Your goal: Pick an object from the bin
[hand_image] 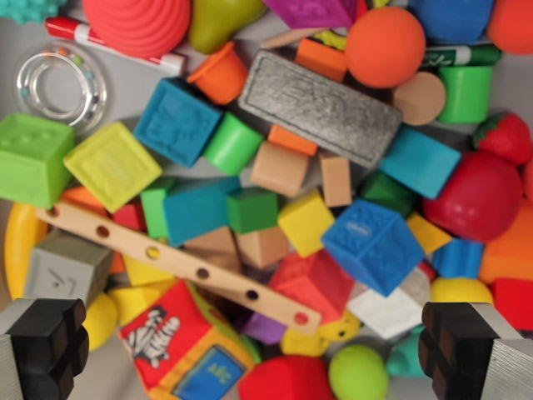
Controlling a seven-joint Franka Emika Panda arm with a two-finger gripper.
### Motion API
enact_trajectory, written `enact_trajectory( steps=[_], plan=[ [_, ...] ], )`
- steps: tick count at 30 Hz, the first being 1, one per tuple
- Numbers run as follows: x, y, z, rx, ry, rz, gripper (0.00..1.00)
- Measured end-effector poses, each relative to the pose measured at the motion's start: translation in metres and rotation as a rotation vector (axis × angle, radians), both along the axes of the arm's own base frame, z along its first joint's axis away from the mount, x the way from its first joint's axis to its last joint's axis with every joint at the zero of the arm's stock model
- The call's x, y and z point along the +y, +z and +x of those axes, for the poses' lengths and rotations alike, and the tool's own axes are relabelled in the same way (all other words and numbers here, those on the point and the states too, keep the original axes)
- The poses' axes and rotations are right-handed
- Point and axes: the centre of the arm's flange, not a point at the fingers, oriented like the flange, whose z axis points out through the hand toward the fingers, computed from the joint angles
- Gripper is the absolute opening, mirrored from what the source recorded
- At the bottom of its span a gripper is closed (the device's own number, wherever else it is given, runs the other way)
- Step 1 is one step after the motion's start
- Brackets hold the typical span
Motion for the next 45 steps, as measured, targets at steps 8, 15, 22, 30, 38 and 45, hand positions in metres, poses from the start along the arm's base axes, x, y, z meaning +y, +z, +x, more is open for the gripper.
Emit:
enact_trajectory(
  steps=[8,15,22,30,38,45],
  plan=[
    [0.003,-0.007,-0.007,-0.001,0.037,0.000,1.00],
    [0.006,-0.016,-0.018,-0.002,0.088,0.000,1.00],
    [0.010,-0.026,-0.030,-0.002,0.147,-0.001,1.00],
    [0.016,-0.042,-0.047,-0.005,0.237,-0.003,1.00],
    [0.022,-0.058,-0.066,-0.006,0.331,-0.005,1.00],
    [0.028,-0.074,-0.084,-0.007,0.424,-0.007,1.00]
  ],
)
